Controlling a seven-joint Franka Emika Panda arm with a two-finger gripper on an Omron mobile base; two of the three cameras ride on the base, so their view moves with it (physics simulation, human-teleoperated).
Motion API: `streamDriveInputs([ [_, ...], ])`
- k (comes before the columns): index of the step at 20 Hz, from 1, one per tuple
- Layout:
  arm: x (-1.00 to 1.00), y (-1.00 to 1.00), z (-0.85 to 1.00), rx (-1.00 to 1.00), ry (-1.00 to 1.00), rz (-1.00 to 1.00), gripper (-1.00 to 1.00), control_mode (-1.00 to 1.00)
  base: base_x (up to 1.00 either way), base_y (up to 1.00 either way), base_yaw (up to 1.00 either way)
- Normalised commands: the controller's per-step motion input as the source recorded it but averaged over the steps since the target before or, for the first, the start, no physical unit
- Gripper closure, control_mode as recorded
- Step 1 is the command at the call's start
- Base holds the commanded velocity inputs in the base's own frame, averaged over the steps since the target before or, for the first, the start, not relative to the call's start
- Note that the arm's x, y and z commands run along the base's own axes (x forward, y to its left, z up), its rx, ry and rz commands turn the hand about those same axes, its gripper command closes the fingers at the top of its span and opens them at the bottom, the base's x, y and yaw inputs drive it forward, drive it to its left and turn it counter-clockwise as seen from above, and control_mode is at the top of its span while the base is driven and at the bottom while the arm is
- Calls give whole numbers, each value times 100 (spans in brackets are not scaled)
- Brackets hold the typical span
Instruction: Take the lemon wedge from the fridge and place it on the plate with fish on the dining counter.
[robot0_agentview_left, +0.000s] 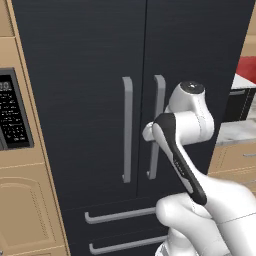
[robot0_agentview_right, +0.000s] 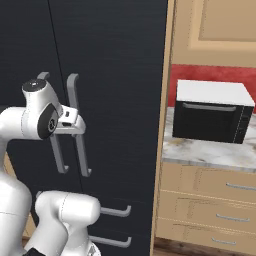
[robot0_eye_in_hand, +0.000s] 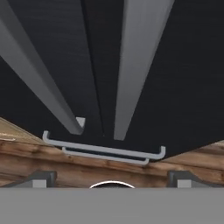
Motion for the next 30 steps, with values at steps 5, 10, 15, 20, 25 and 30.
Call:
streamDriveInputs([
  [5, 0, 0, 0, 0, 0, 0, -100, -100, 0, 0, 0],
  [10, 0, 4, 0, 0, 0, 0, -100, -100, 0, 0, 0],
  [15, 0, 0, 0, 0, 0, 0, -100, 100, 0, 74, 1],
  [20, 0, 0, 0, 0, 0, 0, -100, 100, -19, 38, 2],
  [25, 0, 0, 0, 0, 0, 0, -100, 100, -61, 5, 4],
  [30, 0, 0, 0, 0, 0, 0, -100, 100, -55, 0, 2],
])
